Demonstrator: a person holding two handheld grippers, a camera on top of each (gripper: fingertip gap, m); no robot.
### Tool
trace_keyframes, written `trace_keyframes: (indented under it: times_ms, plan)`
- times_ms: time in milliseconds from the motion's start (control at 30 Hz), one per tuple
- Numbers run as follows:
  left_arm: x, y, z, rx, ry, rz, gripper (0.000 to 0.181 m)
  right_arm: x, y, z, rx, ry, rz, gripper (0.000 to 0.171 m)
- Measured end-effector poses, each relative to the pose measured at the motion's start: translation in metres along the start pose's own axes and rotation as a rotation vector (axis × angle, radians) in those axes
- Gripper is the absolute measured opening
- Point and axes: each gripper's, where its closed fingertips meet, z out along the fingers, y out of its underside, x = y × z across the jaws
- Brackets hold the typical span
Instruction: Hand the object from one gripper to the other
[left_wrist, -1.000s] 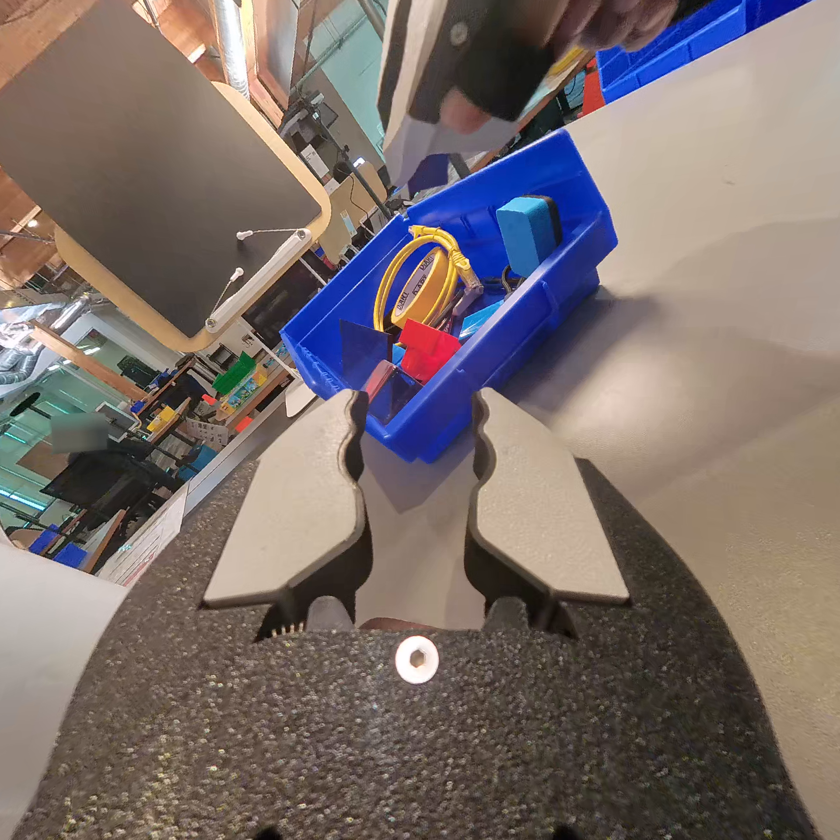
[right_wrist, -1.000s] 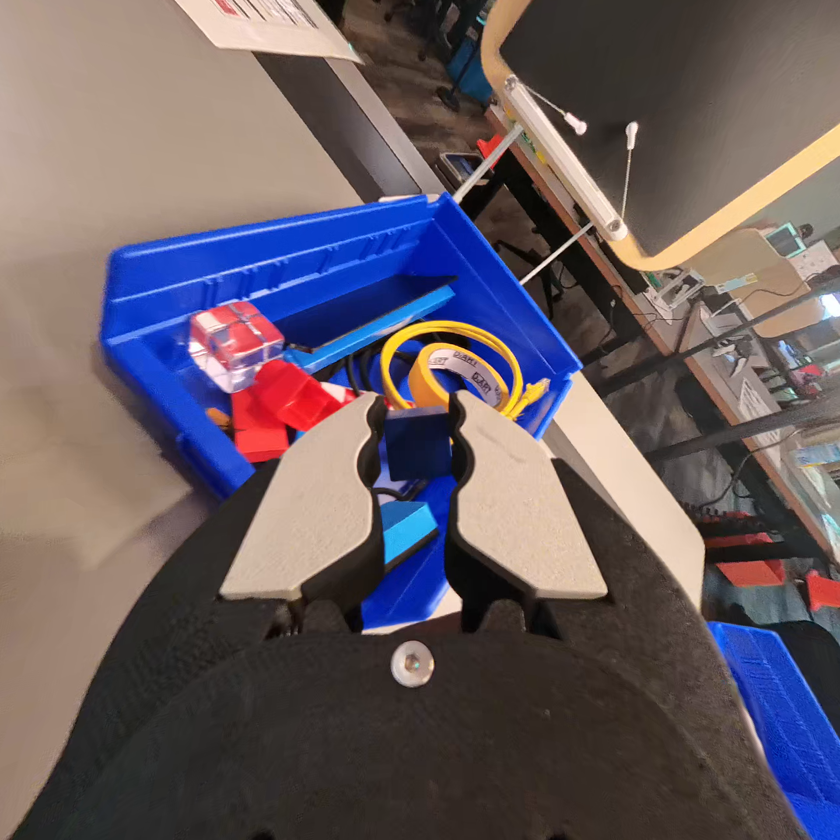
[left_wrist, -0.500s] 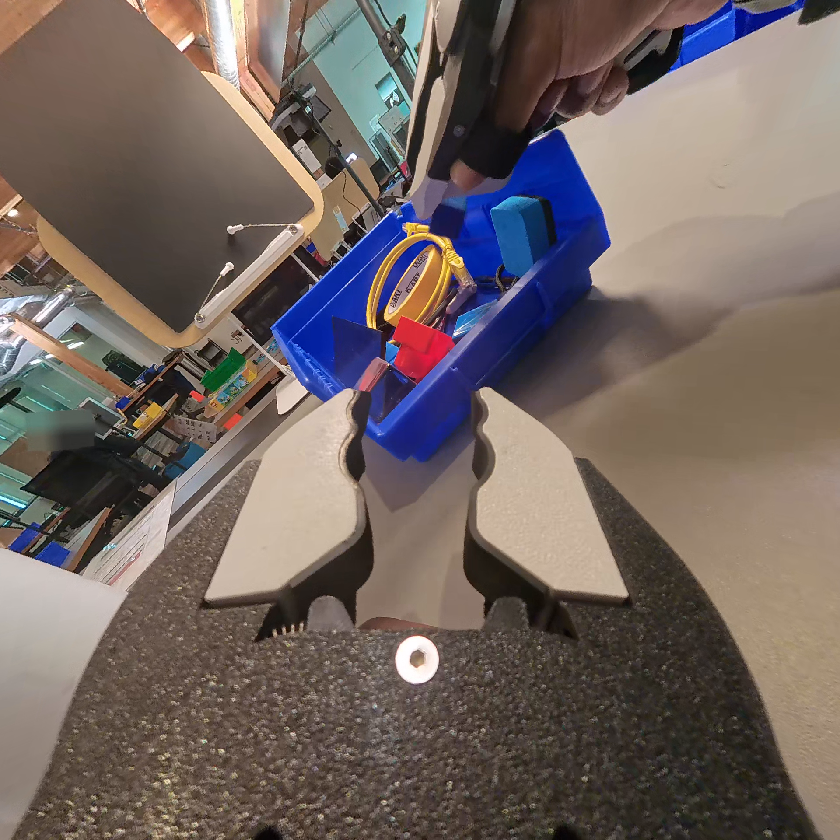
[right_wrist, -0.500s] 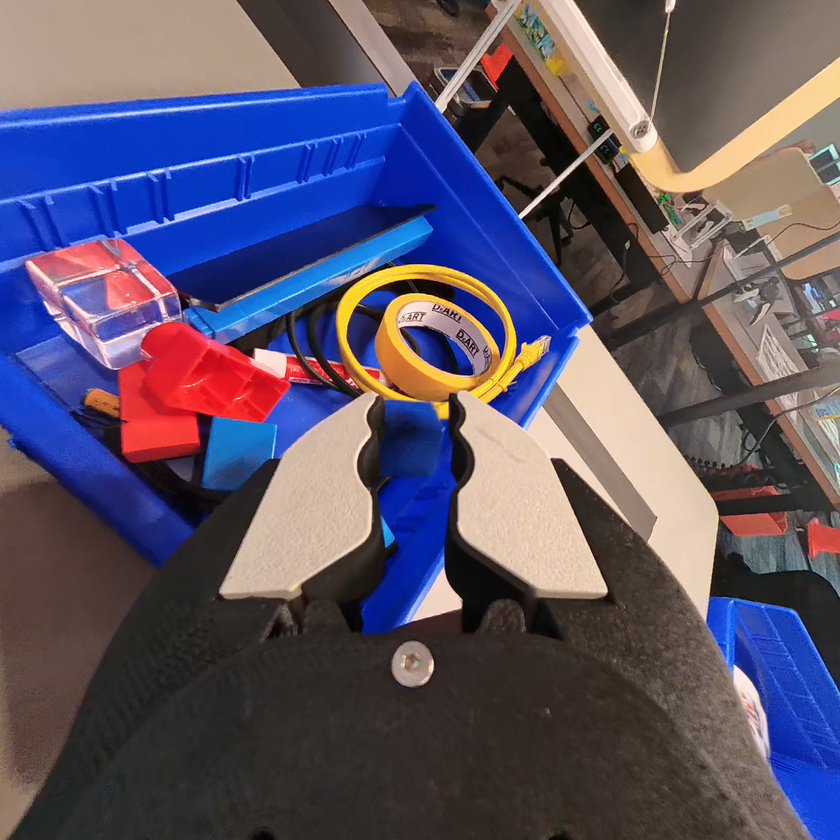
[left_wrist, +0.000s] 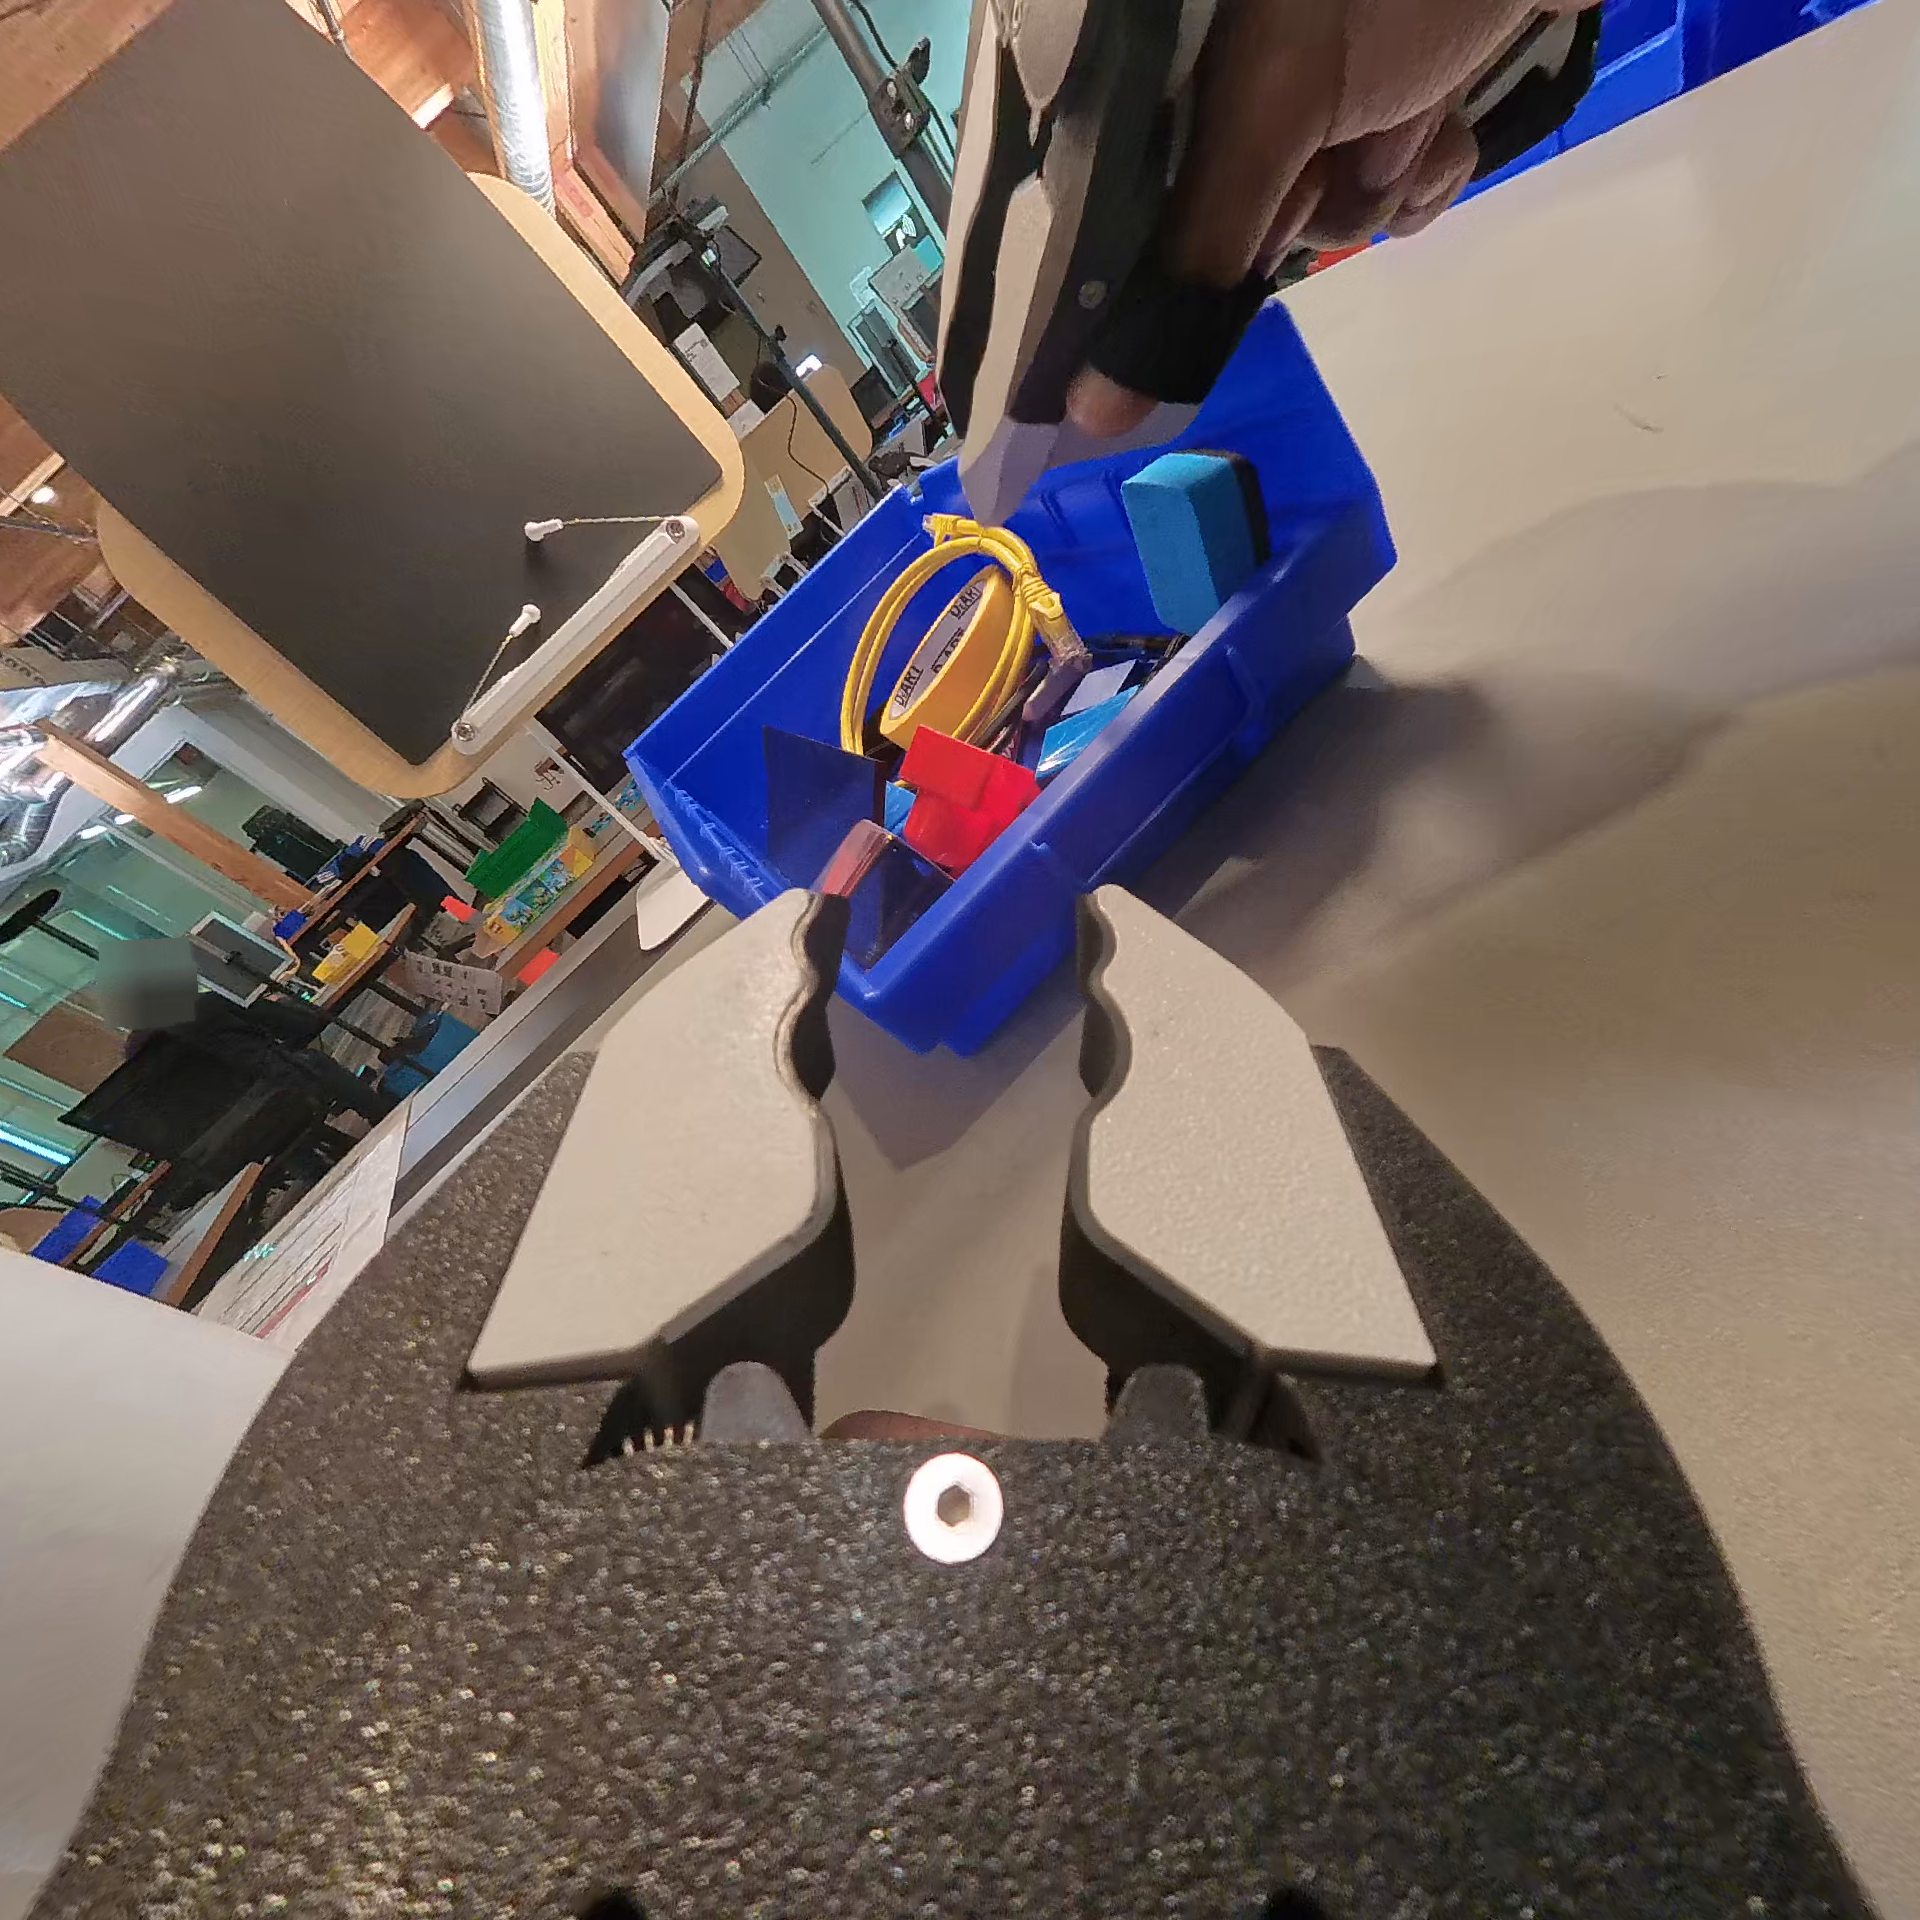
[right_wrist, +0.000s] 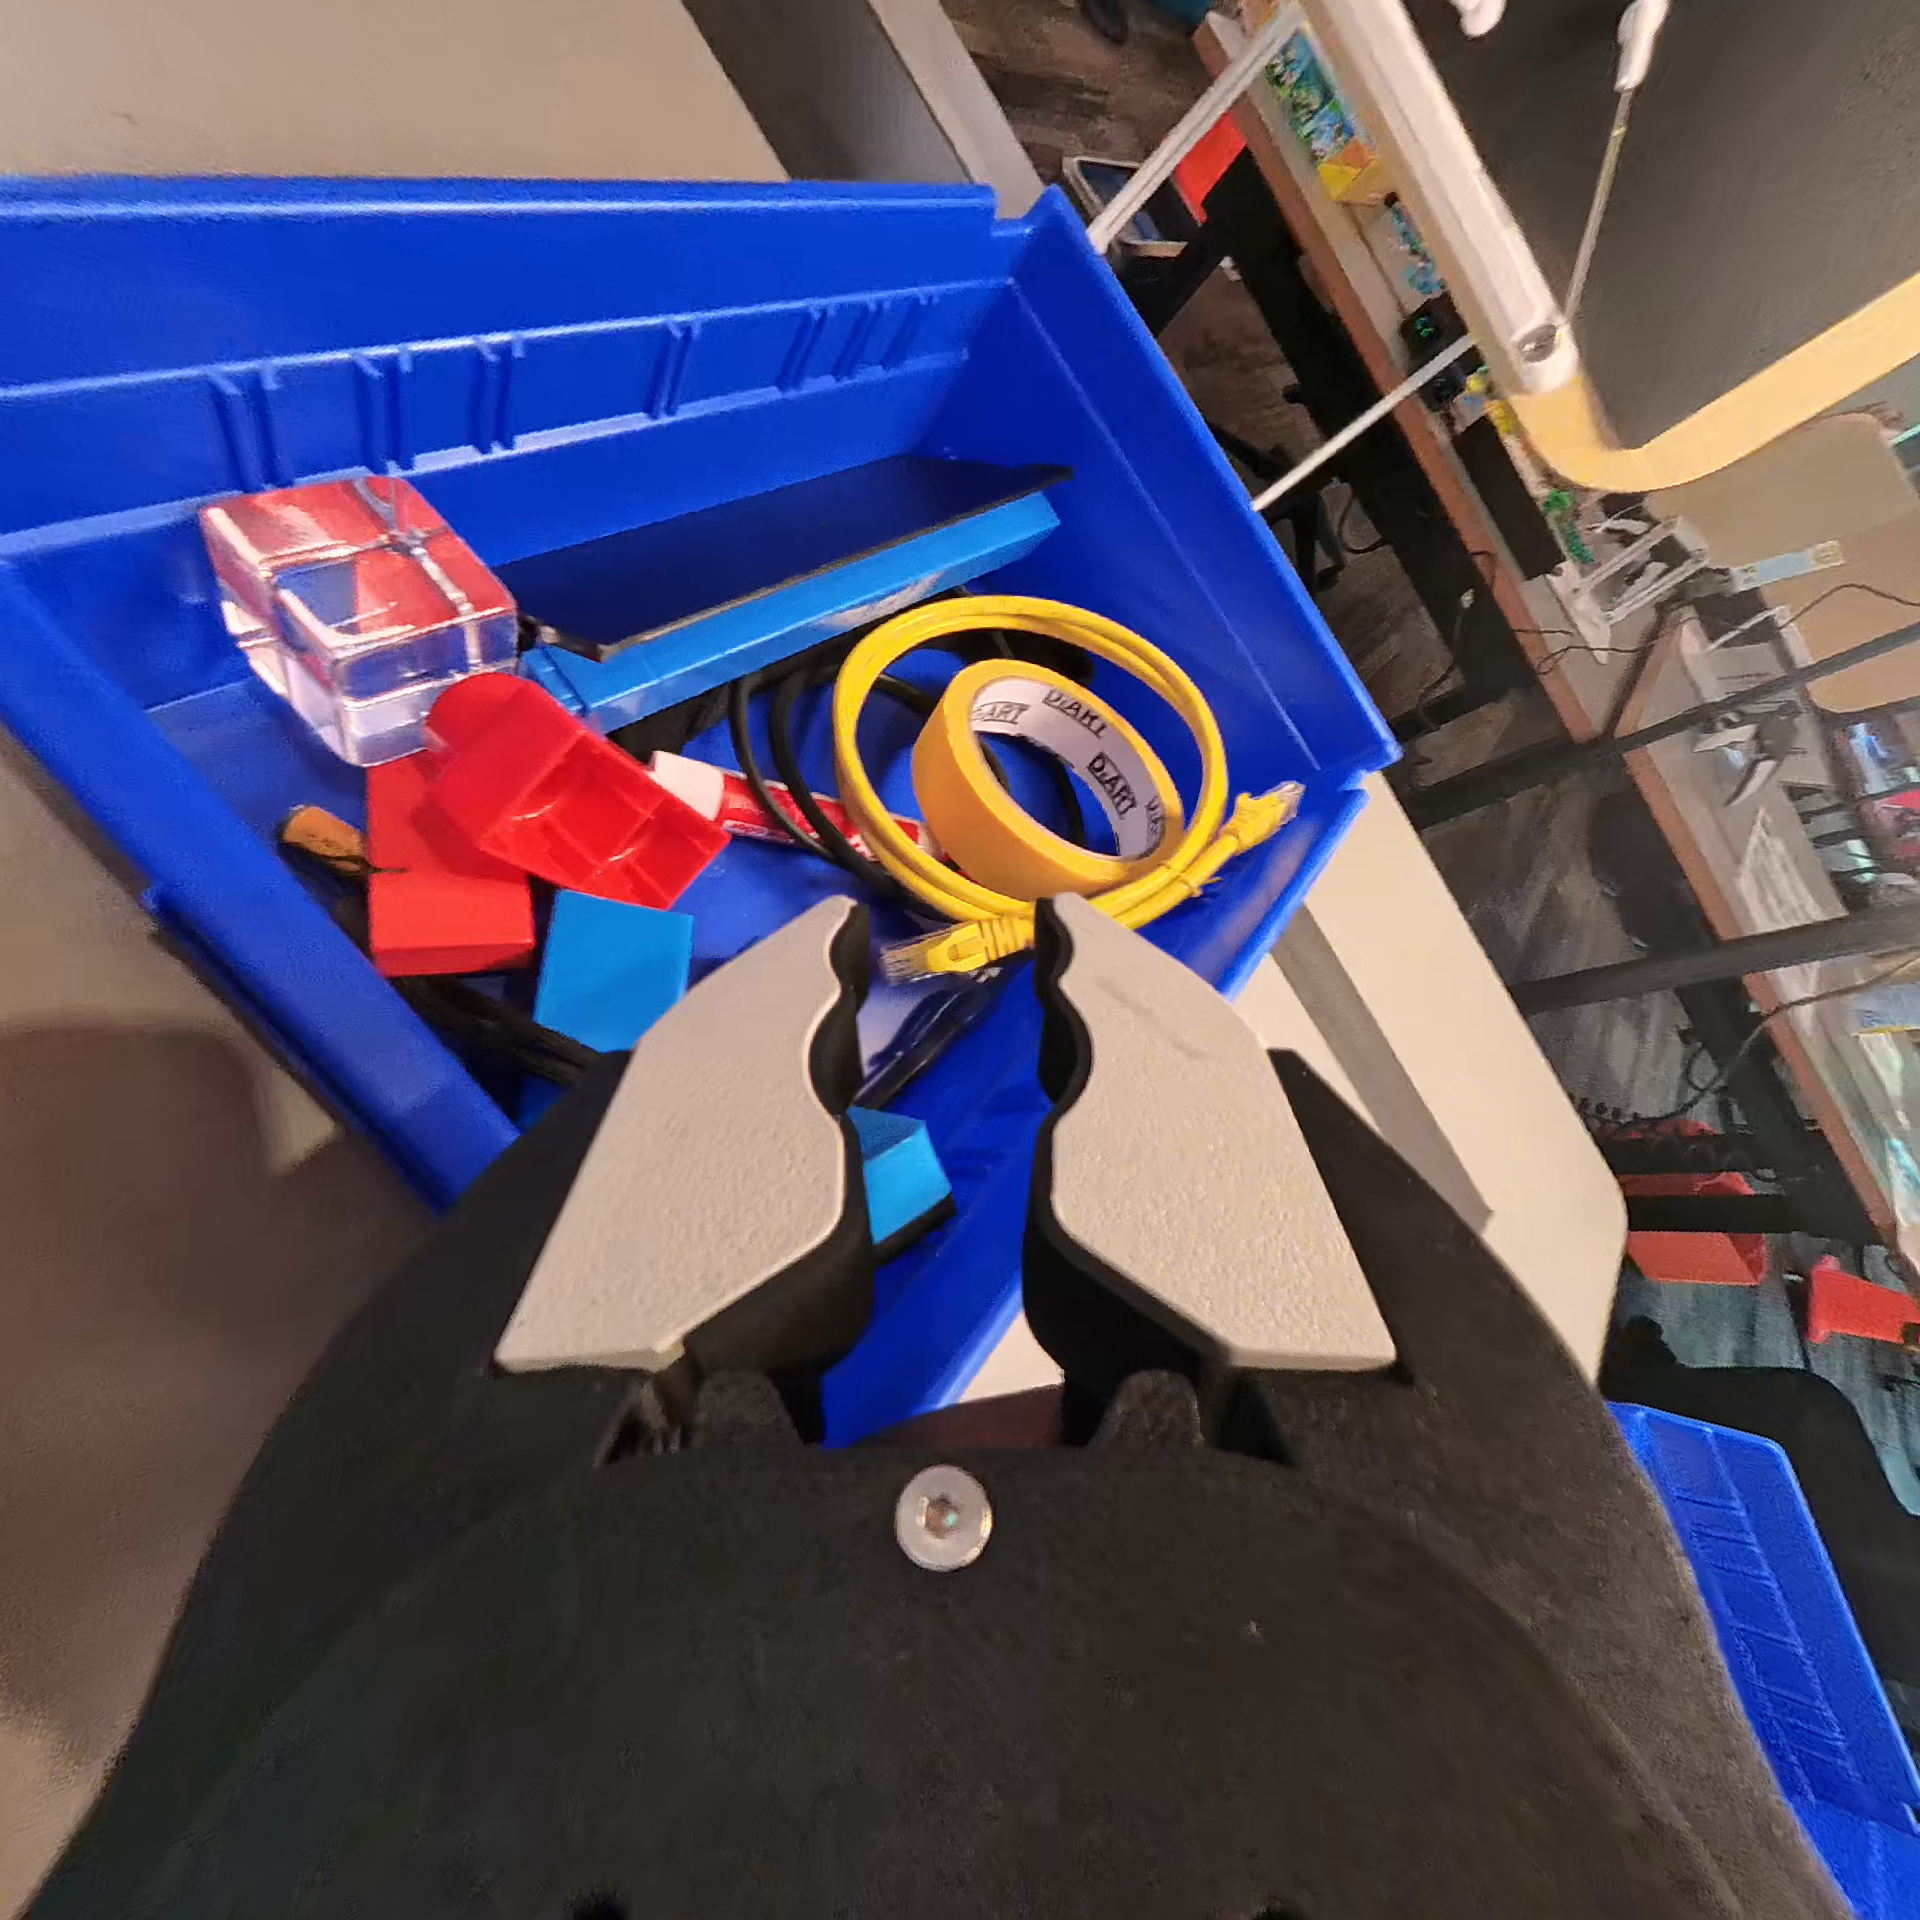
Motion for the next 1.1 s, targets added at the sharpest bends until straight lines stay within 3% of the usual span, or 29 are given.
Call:
trace_keyframes:
  times_ms: [400,567,967,1100]
  plan:
    - [-0.002,-0.001,-0.001,0.007,-0.005,-0.009,0.045,-0.031,-0.009,-0.002,-0.026,-0.095,-0.092,0.035]
    - [-0.005,-0.002,-0.005,0.030,0.014,-0.091,0.045,-0.046,-0.014,-0.002,-0.030,-0.194,-0.248,0.031]
    - [-0.008,-0.004,-0.005,0.047,0.021,-0.142,0.044,-0.070,0.004,0.017,-0.424,-0.561,-0.335,0.035]
    - [-0.008,-0.004,-0.005,0.050,0.022,-0.137,0.044,-0.074,0.025,0.024,-0.614,-0.575,-0.422,0.043]
